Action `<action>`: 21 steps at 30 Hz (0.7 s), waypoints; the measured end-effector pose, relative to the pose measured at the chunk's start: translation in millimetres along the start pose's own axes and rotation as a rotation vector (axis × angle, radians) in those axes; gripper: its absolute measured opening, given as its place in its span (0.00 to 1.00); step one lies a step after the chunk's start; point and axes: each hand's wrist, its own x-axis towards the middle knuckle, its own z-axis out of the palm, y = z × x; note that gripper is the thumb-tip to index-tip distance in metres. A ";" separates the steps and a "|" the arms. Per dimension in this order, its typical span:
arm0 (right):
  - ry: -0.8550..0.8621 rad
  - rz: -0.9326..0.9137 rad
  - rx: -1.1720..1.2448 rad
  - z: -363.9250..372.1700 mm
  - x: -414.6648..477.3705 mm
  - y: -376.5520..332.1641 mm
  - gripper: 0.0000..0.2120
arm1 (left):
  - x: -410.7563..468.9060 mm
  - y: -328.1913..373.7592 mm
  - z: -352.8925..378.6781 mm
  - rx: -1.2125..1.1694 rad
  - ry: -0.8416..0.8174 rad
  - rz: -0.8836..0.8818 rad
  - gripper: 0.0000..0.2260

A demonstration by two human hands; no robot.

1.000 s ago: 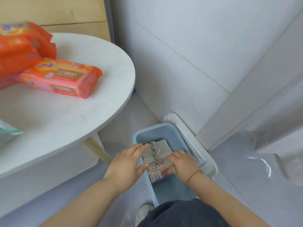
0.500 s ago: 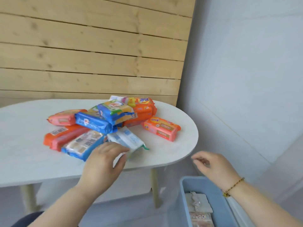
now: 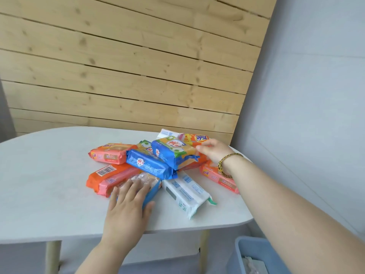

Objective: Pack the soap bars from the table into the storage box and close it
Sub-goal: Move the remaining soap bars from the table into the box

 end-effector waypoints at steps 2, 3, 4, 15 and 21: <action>0.087 -0.046 -0.097 -0.9 8.1 -0.6 0.18 | 2.3 -3.5 3.4 -0.001 0.002 -0.007 0.23; 0.121 -0.081 -0.086 -2.5 9.7 -1.8 0.17 | 3.3 -4.5 4.4 -0.008 -0.002 -0.012 0.25; 0.134 -0.106 -0.041 -4.7 9.3 -3.9 0.17 | 4.4 -4.6 4.9 -0.013 -0.011 -0.017 0.28; -0.369 0.252 0.061 20.3 16.5 -49.8 0.14 | 7.1 -7.8 3.2 -0.042 -0.063 -0.008 0.27; -0.302 0.187 0.142 25.7 23.8 -41.8 0.10 | 7.0 -7.2 4.8 0.010 0.008 -0.018 0.31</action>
